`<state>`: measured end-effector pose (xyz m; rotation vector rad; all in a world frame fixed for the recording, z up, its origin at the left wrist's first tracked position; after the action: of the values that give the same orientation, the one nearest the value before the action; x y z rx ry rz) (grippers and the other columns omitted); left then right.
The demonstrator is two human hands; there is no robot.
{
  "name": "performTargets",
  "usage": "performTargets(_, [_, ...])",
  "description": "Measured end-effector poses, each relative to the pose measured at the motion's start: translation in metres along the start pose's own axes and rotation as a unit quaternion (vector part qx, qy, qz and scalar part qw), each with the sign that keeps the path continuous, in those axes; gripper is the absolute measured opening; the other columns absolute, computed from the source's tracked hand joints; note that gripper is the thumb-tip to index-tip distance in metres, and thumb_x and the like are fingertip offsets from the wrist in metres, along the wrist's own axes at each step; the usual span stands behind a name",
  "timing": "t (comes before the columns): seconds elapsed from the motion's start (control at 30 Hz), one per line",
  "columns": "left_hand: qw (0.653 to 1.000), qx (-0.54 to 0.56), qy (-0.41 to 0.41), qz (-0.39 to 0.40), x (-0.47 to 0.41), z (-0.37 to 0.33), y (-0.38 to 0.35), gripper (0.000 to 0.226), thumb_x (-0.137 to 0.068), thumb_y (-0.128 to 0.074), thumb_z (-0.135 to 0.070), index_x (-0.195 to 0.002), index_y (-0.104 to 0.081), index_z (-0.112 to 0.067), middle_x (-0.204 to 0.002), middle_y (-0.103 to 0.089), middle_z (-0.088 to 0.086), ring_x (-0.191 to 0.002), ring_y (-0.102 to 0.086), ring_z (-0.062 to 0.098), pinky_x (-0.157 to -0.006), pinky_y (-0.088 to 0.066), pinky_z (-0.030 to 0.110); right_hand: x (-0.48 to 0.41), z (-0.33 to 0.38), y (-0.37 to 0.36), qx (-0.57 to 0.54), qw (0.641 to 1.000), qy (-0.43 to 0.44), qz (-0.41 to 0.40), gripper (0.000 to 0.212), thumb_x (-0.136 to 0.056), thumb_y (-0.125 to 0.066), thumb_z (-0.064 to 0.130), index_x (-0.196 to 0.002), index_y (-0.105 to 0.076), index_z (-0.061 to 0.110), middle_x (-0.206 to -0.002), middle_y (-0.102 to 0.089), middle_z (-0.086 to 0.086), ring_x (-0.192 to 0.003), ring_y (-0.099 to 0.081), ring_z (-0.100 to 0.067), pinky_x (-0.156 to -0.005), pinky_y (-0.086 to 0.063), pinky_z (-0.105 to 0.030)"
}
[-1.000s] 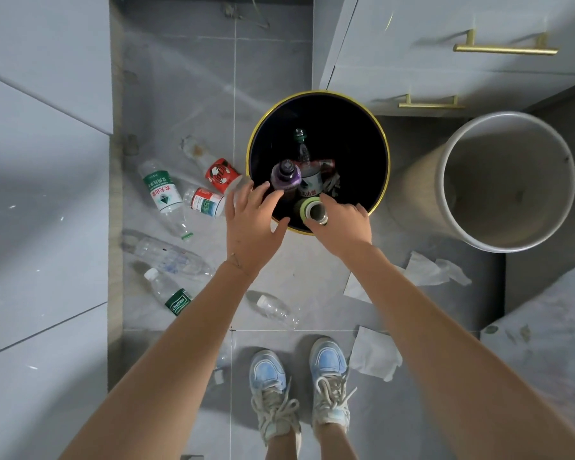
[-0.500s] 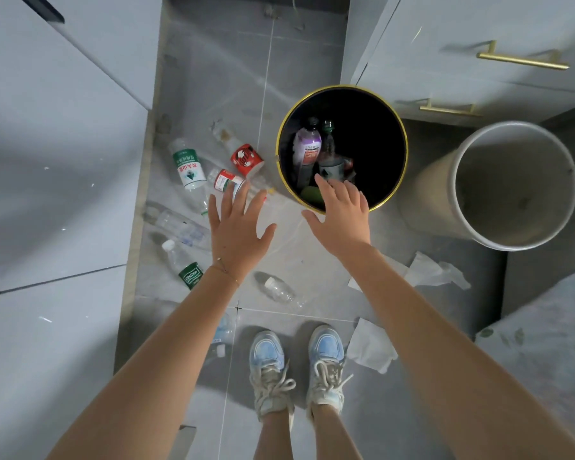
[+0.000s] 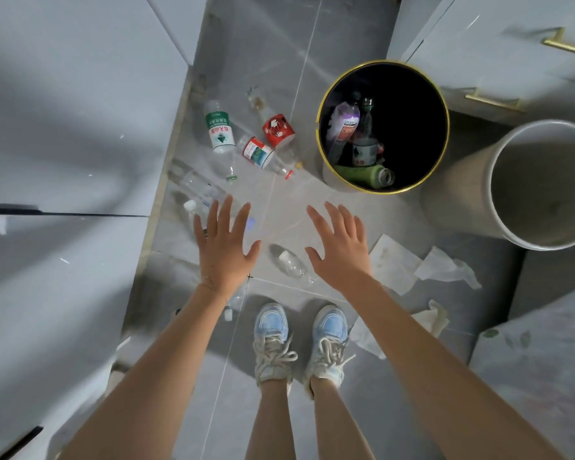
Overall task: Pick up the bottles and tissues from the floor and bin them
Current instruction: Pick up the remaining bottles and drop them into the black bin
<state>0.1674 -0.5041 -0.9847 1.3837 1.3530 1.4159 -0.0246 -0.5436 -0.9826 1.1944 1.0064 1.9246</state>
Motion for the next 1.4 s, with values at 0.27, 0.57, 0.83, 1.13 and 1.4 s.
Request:
performTargets(0.27, [0.994, 0.017, 0.096, 0.056, 0.049, 0.059, -0.066, 0.074, -0.071, -0.077, -0.032, -0.137, -0.047, -0.016, -0.146, -0.043, 0.017, -0.135, -0.039, 0.041, -0.106, -0.026, 0.066, -0.003, 0.003, -0.069, -0.006, 0.998, -0.019, 0.053, 0.073, -0.09, -0.054, 0.041, -0.151, -0.016, 0.031, -0.156, -0.024, -0.005, -0.144, -0.02, -0.028, -0.119, -0.014, -0.047])
performTargets(0.57, [0.978, 0.014, 0.165, 0.125, 0.1, 0.12, -0.151, 0.078, -0.071, -0.078, -0.037, -0.14, -0.046, -0.014, -0.145, -0.042, 0.023, -0.129, -0.044, 0.044, -0.103, -0.031, 0.062, -0.013, -0.003, -0.17, 0.01, 0.993, -0.026, 0.112, 0.073, -0.088, -0.057, 0.038, -0.151, -0.02, 0.028, -0.153, -0.028, -0.006, -0.139, -0.03, -0.028, -0.115, -0.023, -0.045])
performTargets(0.83, [0.956, 0.064, 0.164, 0.234, 0.127, 0.14, -0.249, 0.084, -0.078, -0.072, -0.042, -0.149, -0.031, -0.022, -0.159, -0.018, 0.013, -0.145, -0.015, 0.036, -0.113, -0.019, 0.052, -0.031, -0.01, -0.244, 0.005, 0.988, -0.046, 0.147, 0.076, -0.089, -0.058, 0.034, -0.152, -0.015, 0.03, -0.151, -0.027, -0.005, -0.136, -0.033, -0.027, -0.111, -0.029, -0.044])
performTargets(1.13, [0.947, 0.017, 0.108, 0.303, 0.127, 0.135, -0.269, 0.081, -0.076, -0.071, -0.05, -0.143, -0.034, -0.023, -0.152, -0.022, 0.011, -0.143, -0.011, 0.032, -0.097, -0.042, 0.043, -0.048, -0.013, -0.279, -0.009, 0.982, -0.085, 0.168, 0.071, -0.092, -0.058, 0.027, -0.15, -0.016, 0.029, -0.131, -0.044, -0.008, -0.12, -0.045, -0.028, -0.092, -0.044, -0.042])
performTargets(1.4, [0.937, 0.163, 0.221, 0.218, 0.112, 0.129, -0.219, 0.082, -0.066, -0.081, -0.049, -0.134, -0.048, -0.018, -0.13, -0.047, 0.011, -0.13, -0.028, 0.033, -0.095, -0.046, 0.046, -0.035, -0.012, -0.258, -0.013, 0.974, -0.096, 0.205, 0.059, -0.093, -0.052, 0.017, -0.145, -0.027, 0.026, -0.131, -0.051, -0.007, -0.121, -0.047, -0.028, -0.09, -0.044, -0.039])
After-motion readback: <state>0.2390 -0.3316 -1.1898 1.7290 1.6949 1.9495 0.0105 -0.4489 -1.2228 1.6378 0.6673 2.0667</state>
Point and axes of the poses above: each hand's wrist, its own x-axis away from the middle knuckle, its own y-axis out of the back of the hand, z = x × y, the point moved 10 cm from there along -x, towards the middle knuckle
